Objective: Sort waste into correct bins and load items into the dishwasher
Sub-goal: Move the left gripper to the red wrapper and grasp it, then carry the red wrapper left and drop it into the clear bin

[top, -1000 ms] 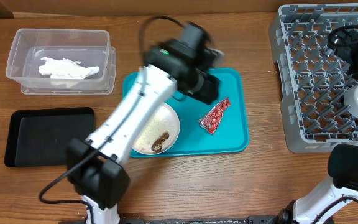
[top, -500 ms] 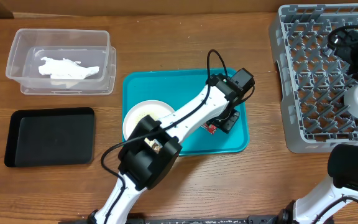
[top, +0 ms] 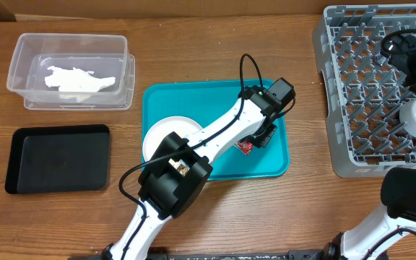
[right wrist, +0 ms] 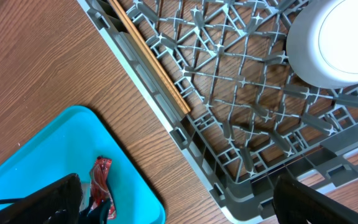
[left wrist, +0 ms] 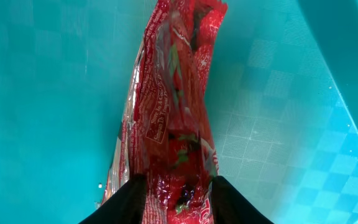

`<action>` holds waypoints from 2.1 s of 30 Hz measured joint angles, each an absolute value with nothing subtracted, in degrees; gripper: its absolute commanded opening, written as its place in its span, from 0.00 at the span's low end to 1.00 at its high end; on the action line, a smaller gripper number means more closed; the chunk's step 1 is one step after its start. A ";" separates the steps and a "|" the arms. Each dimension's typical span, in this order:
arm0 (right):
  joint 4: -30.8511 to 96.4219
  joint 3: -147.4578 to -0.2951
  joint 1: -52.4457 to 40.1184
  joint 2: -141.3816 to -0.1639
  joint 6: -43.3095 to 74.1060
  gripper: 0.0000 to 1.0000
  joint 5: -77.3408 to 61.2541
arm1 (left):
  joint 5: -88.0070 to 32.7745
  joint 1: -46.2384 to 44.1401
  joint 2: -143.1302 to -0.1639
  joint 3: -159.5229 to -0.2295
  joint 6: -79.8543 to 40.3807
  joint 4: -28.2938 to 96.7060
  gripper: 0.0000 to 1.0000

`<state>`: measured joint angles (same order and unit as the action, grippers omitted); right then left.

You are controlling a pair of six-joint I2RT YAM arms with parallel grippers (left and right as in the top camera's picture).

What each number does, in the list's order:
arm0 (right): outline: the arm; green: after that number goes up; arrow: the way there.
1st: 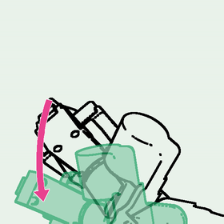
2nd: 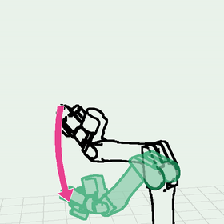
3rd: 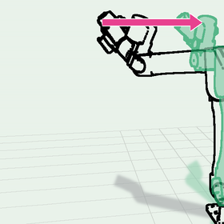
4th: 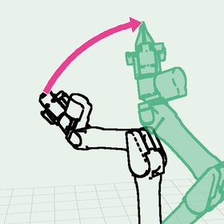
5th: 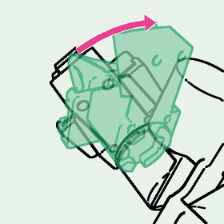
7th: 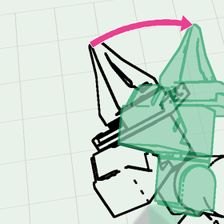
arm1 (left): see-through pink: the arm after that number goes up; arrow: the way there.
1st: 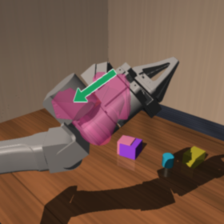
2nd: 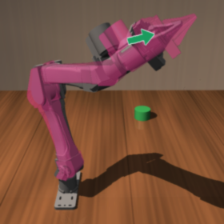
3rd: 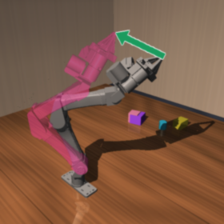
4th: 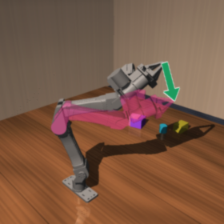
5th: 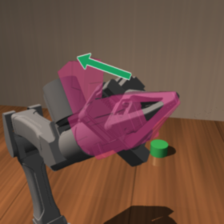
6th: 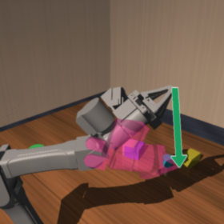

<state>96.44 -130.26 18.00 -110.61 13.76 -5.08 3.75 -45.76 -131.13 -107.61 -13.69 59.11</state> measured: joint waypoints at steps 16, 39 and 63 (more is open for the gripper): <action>96.47 -130.26 18.00 -110.61 13.76 1.00 -5.08 | 4.45 -45.71 -133.58 -107.94 -13.89 58.39 0.04; 96.44 -130.26 18.00 -110.61 13.74 1.00 -5.08 | 12.58 -9.06 -134.50 -149.51 -41.39 79.11 0.04; 96.44 -130.26 18.00 -110.61 13.74 1.00 -5.06 | -10.00 10.09 -134.50 -149.49 -33.58 82.43 0.79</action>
<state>96.44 -130.26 18.00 -110.61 13.74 -5.06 -10.00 10.09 -134.50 -149.49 -33.58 82.43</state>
